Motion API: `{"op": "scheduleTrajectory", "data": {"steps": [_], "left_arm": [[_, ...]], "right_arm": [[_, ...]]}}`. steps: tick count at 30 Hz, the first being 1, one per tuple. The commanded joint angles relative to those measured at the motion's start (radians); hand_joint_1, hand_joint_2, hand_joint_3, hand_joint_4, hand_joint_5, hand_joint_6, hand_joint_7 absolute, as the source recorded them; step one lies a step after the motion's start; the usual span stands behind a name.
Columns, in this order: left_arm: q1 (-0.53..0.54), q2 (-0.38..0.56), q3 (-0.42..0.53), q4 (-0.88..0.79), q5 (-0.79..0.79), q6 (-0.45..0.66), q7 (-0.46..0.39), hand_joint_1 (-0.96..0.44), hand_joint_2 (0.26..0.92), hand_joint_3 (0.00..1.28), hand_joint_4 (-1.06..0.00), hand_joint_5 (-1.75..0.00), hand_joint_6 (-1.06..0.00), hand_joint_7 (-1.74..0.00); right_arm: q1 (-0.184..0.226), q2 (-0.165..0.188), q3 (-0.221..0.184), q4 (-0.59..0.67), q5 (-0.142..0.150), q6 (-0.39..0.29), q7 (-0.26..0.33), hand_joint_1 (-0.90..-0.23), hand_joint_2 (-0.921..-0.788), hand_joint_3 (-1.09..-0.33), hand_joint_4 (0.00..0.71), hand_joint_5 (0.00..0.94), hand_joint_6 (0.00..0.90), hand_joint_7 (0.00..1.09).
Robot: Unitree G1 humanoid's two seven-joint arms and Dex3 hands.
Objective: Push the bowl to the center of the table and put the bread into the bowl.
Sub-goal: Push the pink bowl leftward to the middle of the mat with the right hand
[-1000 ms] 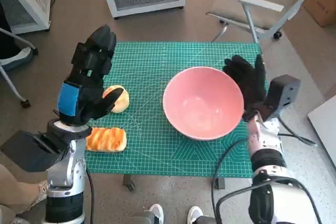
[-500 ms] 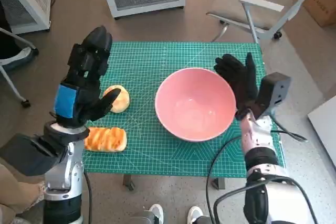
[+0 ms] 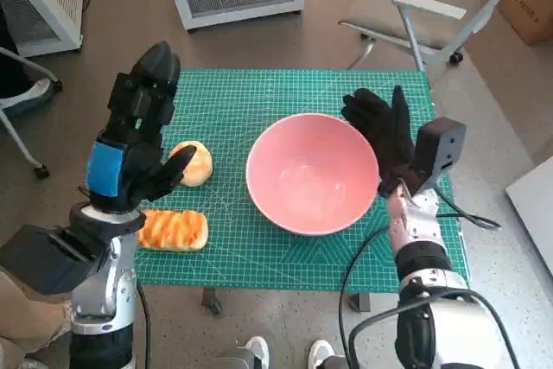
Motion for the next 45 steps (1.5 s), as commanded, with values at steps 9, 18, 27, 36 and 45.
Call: {"op": "scheduleTrajectory", "data": {"steps": [9,18,27,36,45], "left_arm": [[0.017,0.002,0.011,-0.045,-0.001,0.023,0.02,-0.55,0.912,0.31,-0.03,0.0,0.0,-0.43],[0.019,0.0,0.008,-0.049,0.006,0.027,0.03,-0.55,0.908,0.32,-0.03,0.0,0.0,-0.42],[0.017,0.001,0.01,-0.042,0.006,0.024,0.034,-0.55,0.904,0.32,-0.03,0.0,0.0,-0.42],[0.015,0.003,0.014,-0.04,0.005,0.023,0.035,-0.55,0.901,0.33,-0.03,0.0,0.0,-0.42],[-0.006,0.004,0.022,-0.023,-0.006,0.022,0.032,-0.56,0.9,0.33,-0.03,0.0,0.0,-0.43]], "right_arm": [[-0.01,0.035,0.025,0.01,-0.017,0.013,-0.019,-0.566,-0.921,-0.755,0.232,0.005,0.317,0.07],[-0.017,0.043,0.038,0.011,-0.02,0.015,-0.026,-0.567,-0.921,-0.772,0.23,0.003,0.312,0.07],[-0.027,0.025,0.038,0.009,-0.013,0.019,-0.012,-0.574,-0.921,-0.777,0.223,0.0,0.311,0.07],[-0.04,0.002,0.036,0.003,-0.009,0.009,0.009,-0.588,-0.921,-0.768,0.222,0.0,0.309,0.06],[-0.067,-0.043,0.025,-0.049,0.019,-0.133,0.103,-0.581,-0.921,-0.779,0.222,0.001,0.308,0.06]]}}
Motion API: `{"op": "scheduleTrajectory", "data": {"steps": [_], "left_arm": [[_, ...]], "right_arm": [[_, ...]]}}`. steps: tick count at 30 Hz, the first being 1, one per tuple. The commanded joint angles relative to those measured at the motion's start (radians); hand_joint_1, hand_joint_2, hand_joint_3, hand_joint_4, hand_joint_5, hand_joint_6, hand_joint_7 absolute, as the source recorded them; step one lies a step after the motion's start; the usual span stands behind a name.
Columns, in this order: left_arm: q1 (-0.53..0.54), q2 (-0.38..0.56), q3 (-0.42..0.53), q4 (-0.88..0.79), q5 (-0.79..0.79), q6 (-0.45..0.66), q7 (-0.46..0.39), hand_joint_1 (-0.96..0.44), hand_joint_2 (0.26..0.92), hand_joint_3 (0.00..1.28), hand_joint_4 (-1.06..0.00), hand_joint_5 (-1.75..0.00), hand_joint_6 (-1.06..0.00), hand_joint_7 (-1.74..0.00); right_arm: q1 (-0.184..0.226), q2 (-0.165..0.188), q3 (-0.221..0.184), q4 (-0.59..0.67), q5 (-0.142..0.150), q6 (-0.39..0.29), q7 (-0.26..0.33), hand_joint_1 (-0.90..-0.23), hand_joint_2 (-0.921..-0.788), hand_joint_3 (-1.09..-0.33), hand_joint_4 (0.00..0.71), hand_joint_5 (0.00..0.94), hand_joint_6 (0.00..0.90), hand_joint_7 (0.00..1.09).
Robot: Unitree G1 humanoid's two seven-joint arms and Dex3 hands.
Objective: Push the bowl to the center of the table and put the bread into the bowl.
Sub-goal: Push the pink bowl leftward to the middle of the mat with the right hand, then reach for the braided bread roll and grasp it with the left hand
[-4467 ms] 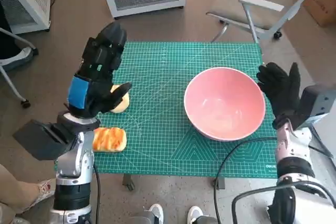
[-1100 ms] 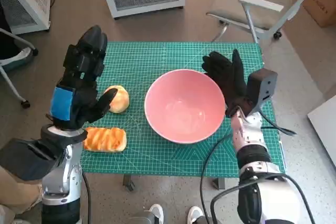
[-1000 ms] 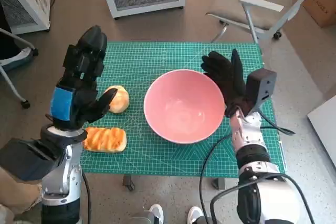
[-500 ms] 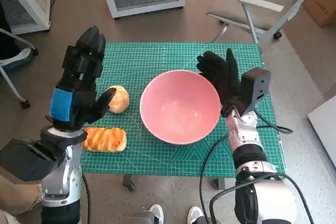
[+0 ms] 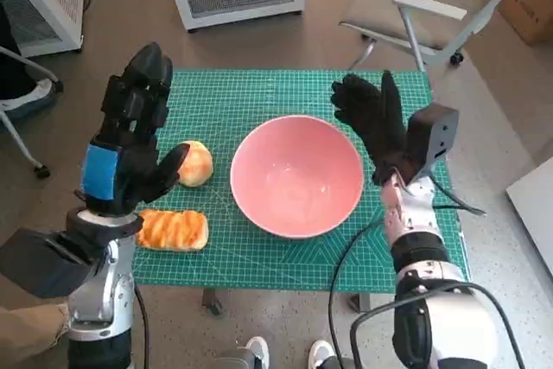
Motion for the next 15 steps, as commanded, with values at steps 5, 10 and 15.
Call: {"op": "scheduleTrajectory", "data": {"steps": [5,10,15], "left_arm": [[-0.033,0.003,0.013,0.015,-0.015,-0.003,-0.002,-0.56,0.901,0.33,-0.03,0.0,0.0,-0.43],[-0.048,0.002,0.013,0.034,-0.022,-0.013,-0.012,-0.56,0.901,0.33,-0.04,0.0,0.0,-0.43],[-0.061,0.001,0.013,0.052,-0.032,-0.022,-0.026,-0.54,0.9,0.32,-0.04,0.0,0.0,-0.44]], "right_arm": [[-0.014,-0.034,-0.022,-0.075,0.056,-0.177,0.152,-0.597,-0.921,-0.766,0.189,0.0,0.274,0.05],[-0.007,-0.037,-0.036,-0.143,0.117,-0.254,0.248,-0.623,-0.921,-0.763,0.18,0.002,0.275,0.05],[0.014,-0.034,-0.036,-0.232,0.173,-0.307,0.327,-0.618,-0.921,-0.769,0.185,0.005,0.291,0.06]]}}
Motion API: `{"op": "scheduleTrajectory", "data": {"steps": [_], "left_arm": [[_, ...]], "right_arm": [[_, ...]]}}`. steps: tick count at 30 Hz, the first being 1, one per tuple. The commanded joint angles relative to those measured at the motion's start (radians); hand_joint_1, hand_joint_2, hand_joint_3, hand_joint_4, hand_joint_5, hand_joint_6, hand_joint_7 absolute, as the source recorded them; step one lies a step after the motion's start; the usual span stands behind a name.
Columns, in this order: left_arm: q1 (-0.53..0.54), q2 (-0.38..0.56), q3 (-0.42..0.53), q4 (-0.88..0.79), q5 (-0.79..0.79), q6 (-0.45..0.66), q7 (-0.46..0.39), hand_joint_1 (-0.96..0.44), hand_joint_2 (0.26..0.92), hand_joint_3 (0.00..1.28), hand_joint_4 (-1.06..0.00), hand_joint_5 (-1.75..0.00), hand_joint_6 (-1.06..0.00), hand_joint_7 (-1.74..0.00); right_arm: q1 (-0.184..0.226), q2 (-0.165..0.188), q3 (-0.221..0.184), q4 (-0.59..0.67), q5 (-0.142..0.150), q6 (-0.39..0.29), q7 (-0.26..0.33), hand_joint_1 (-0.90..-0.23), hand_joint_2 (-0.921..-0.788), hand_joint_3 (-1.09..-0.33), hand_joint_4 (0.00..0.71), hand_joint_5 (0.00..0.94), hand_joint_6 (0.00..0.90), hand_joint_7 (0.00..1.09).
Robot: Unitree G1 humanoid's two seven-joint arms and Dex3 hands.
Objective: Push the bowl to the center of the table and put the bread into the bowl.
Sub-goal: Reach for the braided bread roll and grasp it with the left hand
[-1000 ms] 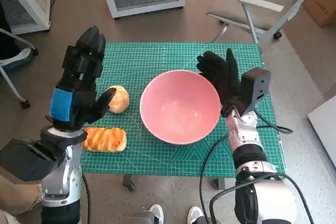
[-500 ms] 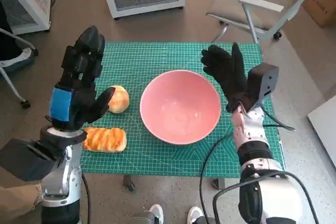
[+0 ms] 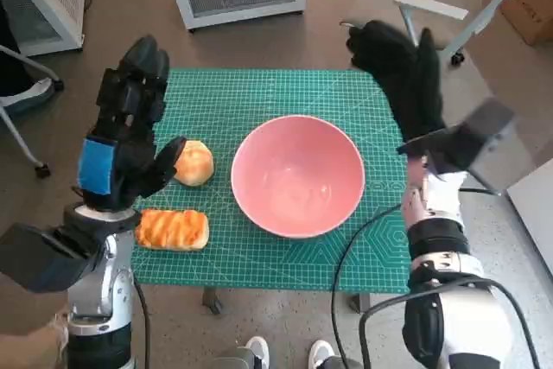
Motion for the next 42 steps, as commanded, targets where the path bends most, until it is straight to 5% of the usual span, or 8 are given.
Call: {"op": "scheduleTrajectory", "data": {"steps": [1,13,19,25,33,42], "left_arm": [[-0.023,0.001,0.004,0.017,-0.018,-0.018,-0.017,-0.53,0.9,0.31,-0.04,0.0,0.0,-0.44],[-0.034,0.024,0.007,0.018,-0.022,-0.02,-0.05,-0.53,0.902,0.3,-0.04,0.0,0.0,-0.44],[-0.019,0.06,0.006,-0.013,0.017,-0.018,-0.053,-0.54,0.903,0.29,-0.05,-0.01,0.0,-0.45],[0.022,0.174,0.0,-0.089,0.161,0.026,-0.063,-0.53,0.888,0.28,-0.05,-0.01,0.0,-0.41],[0.132,0.4,0.001,-0.349,0.379,0.361,-0.157,-0.46,0.856,0.11,-0.03,0.0,0.0,-0.36],[0.206,0.457,-0.047,-0.506,0.569,0.573,-0.172,-0.44,0.816,0.01,-0.08,-0.01,-0.11,-0.29]], "right_arm": [[0.041,0.003,-0.002,-0.09,0.06,-0.044,0.085,-0.618,-0.921,-0.77,0.185,0.005,0.291,0.06],[0.105,0.013,0.028,-0.29,0.182,-0.031,0.227,-0.608,-0.921,-0.763,0.203,0.012,0.285,0.07],[0.118,0.016,0.034,-0.316,0.221,-0.01,0.266,-0.612,-0.921,-0.751,0.209,0.013,0.273,0.07],[0.124,0.019,0.038,-0.323,0.24,-0.002,0.283,-0.615,-0.921,-0.745,0.213,0.013,0.271,0.08],[0.12,0.026,0.041,-0.31,0.236,0.002,0.274,-0.613,-0.921,-0.748,0.212,0.01,0.27,0.08],[0.115,0.034,0.047,-0.3,0.223,0.0,0.254,-0.613,-0.921,-0.757,0.222,0.013,0.279,0.1]]}}
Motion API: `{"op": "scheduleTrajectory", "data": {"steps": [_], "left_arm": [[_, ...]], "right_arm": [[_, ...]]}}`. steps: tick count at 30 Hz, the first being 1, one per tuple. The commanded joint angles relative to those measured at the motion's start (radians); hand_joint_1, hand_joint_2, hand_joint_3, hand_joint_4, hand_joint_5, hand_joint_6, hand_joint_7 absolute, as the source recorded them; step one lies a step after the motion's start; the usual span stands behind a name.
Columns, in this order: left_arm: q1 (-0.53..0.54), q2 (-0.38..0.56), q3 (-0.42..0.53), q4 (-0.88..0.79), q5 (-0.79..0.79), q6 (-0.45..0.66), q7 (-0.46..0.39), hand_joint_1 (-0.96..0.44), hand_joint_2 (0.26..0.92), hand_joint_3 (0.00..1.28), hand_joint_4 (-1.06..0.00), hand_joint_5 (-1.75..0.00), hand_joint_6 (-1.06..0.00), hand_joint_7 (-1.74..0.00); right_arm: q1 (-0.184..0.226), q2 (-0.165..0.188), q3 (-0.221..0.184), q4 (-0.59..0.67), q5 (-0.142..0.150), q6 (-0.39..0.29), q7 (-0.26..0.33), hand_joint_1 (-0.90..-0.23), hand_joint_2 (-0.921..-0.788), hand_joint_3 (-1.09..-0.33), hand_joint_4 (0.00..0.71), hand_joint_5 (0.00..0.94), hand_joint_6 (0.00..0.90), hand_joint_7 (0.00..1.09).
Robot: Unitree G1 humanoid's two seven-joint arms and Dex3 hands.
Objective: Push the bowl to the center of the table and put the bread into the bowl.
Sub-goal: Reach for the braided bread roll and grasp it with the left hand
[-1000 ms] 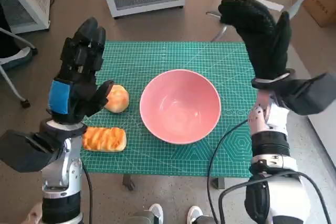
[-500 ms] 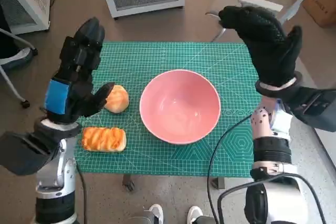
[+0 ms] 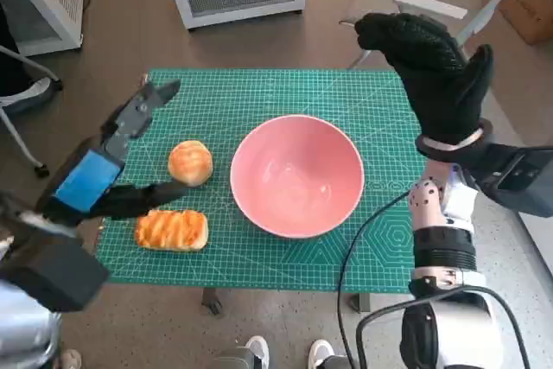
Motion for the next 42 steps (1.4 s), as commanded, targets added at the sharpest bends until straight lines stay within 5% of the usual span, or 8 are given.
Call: {"op": "scheduleTrajectory", "data": {"steps": [1,23,36,42], "left_arm": [[0.04,0.028,-0.034,-0.068,0.086,0.081,-0.016,-0.45,0.815,0.01,-0.09,-0.01,-0.13,-0.27],[0.088,0.114,-0.177,-0.055,0.203,0.309,-0.19,-0.37,0.784,0.0,-0.06,0.0,-0.23,-0.05],[0.057,0.113,-0.263,0.008,0.241,0.34,-0.199,-0.38,0.785,0.0,-0.05,0.0,-0.24,-0.03],[0.051,0.105,-0.287,0.038,0.251,0.327,-0.185,-0.36,0.783,0.0,-0.07,0.0,-0.25,-0.02]], "right_arm": [[0.016,0.01,0.01,0.015,-0.013,0.011,-0.015,-0.614,-0.921,-0.758,0.223,0.013,0.279,0.1],[0.009,0.024,0.031,0.024,-0.013,0.029,-0.014,-0.638,-0.921,-0.762,0.22,0.006,0.255,0.14],[0.012,0.02,0.029,0.015,-0.006,0.049,-0.005,-0.635,-0.921,-0.766,0.214,0.002,0.234,0.17],[0.017,0.019,0.03,0.006,-0.006,0.052,-0.005,-0.631,-0.921,-0.768,0.215,0.0,0.063,0.5]]}}
